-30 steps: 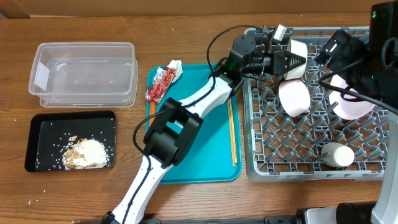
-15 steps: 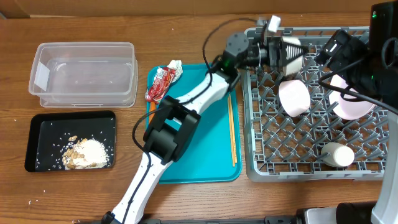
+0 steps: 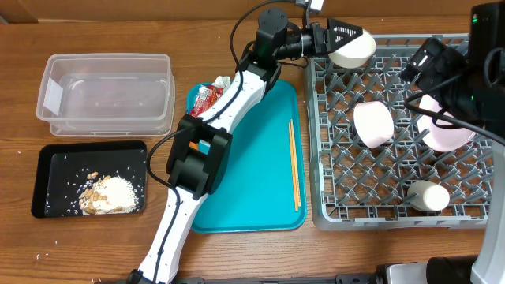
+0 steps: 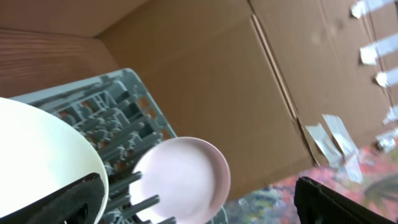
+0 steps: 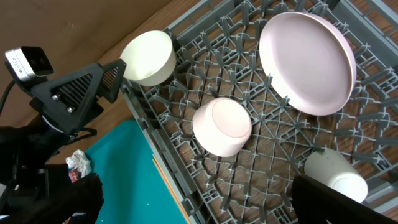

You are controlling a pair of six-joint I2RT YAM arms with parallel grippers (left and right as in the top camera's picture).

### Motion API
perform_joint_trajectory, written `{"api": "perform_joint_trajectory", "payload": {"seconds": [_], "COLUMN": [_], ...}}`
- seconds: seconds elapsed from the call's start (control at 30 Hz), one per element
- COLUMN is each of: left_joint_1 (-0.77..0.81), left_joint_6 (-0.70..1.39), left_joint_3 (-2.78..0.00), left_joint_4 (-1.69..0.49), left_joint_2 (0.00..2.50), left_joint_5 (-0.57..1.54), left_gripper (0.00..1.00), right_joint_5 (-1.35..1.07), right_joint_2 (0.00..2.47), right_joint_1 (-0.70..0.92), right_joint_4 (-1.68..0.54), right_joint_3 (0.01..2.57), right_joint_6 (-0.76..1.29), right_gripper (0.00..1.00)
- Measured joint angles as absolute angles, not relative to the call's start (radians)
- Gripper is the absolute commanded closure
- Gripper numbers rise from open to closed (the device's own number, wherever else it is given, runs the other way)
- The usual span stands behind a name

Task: Sort waste into correct bins and load items into the dishwasher

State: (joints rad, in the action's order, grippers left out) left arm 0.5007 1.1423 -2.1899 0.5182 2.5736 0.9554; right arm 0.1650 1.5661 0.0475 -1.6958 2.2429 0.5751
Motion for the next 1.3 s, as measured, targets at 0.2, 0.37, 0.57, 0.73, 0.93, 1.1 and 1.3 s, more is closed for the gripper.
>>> {"api": "perform_joint_trajectory", "payload": {"seconds": [0.2, 0.37, 0.57, 0.73, 0.93, 1.1, 1.3], "left_joint_1": [0.522, 0.529, 0.528, 0.519, 0.485, 0.442, 0.4], "left_joint_6": [1.142, 1.142, 1.145, 1.214, 1.282, 1.276, 1.089], "left_joint_3": [-2.229, -2.232, -2.232, -2.239, -2.255, -2.353, -2.647], "left_joint_4": [0.523, 0.523, 0.536, 0.696, 0.764, 0.511, -0.225], "left_joint_2": [2.574, 2.574, 2.574, 2.574, 2.574, 2.574, 2.574], "left_joint_5": [0.999, 1.011, 1.017, 1.013, 1.012, 1.053, 1.018], "left_gripper": [0.0, 0.0, 0.0, 0.0, 0.0, 0.0, 0.0], "right_joint_5": [0.165, 0.165, 0.165, 0.165, 0.165, 0.165, 0.165], "right_joint_2": [1.566, 1.566, 1.566, 1.566, 1.566, 1.566, 1.566], "right_joint_1": [0.047, 0.047, 0.047, 0.047, 0.047, 0.047, 0.047], "right_joint_4": [-1.696, -1.696, -1.696, -1.695, -1.696, -1.696, -1.696], "right_joint_3": [2.243, 2.243, 2.243, 2.243, 2.243, 2.243, 2.243], "right_joint_6": [0.575, 0.575, 0.575, 0.575, 0.575, 0.575, 0.575], "right_gripper": [0.0, 0.0, 0.0, 0.0, 0.0, 0.0, 0.0]}}
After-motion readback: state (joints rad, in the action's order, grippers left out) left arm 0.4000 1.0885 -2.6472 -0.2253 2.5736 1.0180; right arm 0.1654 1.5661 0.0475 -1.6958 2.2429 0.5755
